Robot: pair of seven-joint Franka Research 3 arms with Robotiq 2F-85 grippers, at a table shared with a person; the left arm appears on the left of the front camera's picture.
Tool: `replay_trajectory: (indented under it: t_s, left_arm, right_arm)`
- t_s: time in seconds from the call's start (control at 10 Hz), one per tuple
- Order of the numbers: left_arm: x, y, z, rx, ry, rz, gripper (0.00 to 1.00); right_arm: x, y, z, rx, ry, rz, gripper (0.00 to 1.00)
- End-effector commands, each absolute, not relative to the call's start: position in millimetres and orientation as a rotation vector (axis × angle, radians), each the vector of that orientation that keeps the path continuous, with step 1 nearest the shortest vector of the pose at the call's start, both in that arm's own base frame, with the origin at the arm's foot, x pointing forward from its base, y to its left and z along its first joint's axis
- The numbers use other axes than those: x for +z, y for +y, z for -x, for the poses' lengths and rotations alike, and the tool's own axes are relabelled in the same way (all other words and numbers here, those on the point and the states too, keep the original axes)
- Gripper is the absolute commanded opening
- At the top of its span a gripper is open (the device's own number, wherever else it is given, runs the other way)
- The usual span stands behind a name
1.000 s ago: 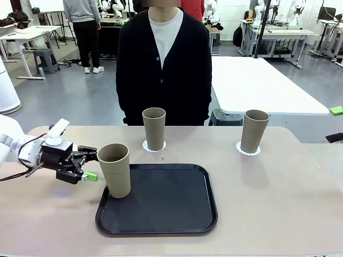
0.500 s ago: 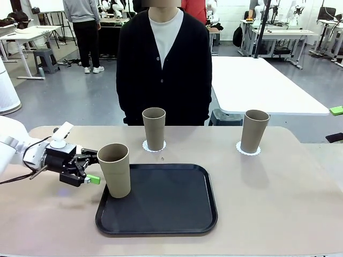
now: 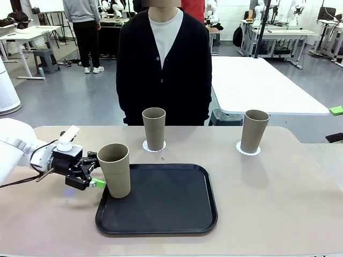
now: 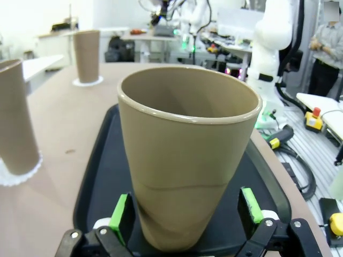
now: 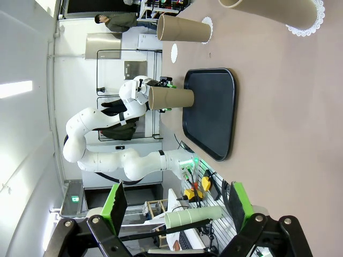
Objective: Place coasters on the table and set cups on them.
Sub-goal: Take one Reusable plastic cup from the Flat Tray and place it on a coaster set by the human.
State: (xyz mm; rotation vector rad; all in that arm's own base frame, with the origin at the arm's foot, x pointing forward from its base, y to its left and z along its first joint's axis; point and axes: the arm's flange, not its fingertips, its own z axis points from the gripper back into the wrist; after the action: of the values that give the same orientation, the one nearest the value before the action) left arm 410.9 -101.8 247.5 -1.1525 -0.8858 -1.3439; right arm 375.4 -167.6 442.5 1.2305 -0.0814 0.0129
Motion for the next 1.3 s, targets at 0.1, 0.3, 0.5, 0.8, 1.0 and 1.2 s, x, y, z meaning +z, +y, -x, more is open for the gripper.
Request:
replay_trajectory:
  t_s: [0.1, 0.3, 0.5, 0.8, 1.0, 1.2]
  left_arm:
    - [240, -117, -410, -1.376, -0.947, 1.136, 1.00]
    - [239, -126, -409, -1.393, -0.957, 1.148, 1.00]
    - [238, -134, -409, -1.408, -0.972, 1.149, 1.00]
    - [232, -140, -410, -1.411, -0.981, 1.160, 1.00]
    - [230, -145, -411, -1.409, -0.991, 1.163, 1.00]
    - [229, -151, -412, -1.393, -1.020, 1.168, 1.00]
  right_arm:
    - [443, -168, -376, 0.020, -0.085, -1.229, 1.00]
    - [443, -168, -376, 0.020, -0.085, -1.229, 1.00]
    - [443, -168, -376, 0.020, -0.085, -1.229, 1.00]
    - [443, -168, -376, 0.020, -0.085, -1.229, 1.00]
    - [443, -168, -376, 0.020, -0.085, -1.229, 1.00]
    - [443, -168, -376, 0.020, -0.085, -1.229, 1.00]
